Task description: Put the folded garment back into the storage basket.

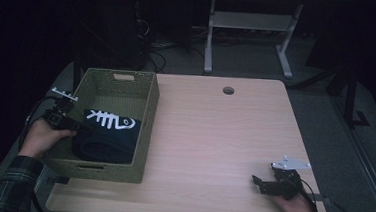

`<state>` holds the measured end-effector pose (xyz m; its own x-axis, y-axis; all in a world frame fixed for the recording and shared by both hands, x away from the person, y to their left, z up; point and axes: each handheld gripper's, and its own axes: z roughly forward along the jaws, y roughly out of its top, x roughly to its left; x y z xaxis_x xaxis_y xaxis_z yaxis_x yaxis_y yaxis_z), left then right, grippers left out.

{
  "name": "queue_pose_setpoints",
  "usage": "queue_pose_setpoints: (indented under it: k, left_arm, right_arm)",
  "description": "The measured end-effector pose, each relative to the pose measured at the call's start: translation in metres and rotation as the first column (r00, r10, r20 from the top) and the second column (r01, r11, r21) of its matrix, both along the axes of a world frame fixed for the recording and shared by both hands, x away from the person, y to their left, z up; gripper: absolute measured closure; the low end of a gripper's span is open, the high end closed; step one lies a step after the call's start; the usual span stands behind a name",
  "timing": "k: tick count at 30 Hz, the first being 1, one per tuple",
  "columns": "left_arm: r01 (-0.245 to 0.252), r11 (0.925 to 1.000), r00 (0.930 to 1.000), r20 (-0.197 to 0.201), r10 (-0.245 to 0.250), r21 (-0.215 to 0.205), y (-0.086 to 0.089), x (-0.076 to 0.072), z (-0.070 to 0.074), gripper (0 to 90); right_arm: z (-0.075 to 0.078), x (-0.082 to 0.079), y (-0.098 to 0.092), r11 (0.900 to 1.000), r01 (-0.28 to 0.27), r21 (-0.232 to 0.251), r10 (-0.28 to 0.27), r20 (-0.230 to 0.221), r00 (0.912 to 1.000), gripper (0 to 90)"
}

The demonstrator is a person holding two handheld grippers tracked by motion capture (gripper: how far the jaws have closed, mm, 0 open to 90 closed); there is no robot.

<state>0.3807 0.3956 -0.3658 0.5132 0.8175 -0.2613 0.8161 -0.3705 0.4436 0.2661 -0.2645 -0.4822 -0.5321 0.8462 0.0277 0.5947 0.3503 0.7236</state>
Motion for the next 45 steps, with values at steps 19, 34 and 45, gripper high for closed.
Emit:
queue_pose_setpoints:
  k: [19, 34, 45]
  left_arm:
    - [-0.108, 0.9858, 0.9878, 0.126, 0.092, 0.128, 0.002, -0.008, 0.014, 20.1]
    - [-0.097, 0.9931, 0.9703, 0.229, 0.079, 0.066, -0.027, -0.015, 0.030, 13.0]
    - [-0.068, 0.9966, 0.9611, 0.271, 0.052, 0.047, -0.058, -0.022, 0.042, 13.5]
  right_arm:
    - [0.000, 0.000, 0.000, 1.000, -0.001, 0.000, 0.001, -0.001, 1.0000, 13.6]
    - [0.000, 0.000, 0.000, 1.000, -0.002, 0.000, 0.002, -0.001, 1.0000, 13.3]
    - [0.000, 0.000, 0.000, 1.000, -0.010, -0.002, 0.010, -0.004, 0.9999, 11.3]
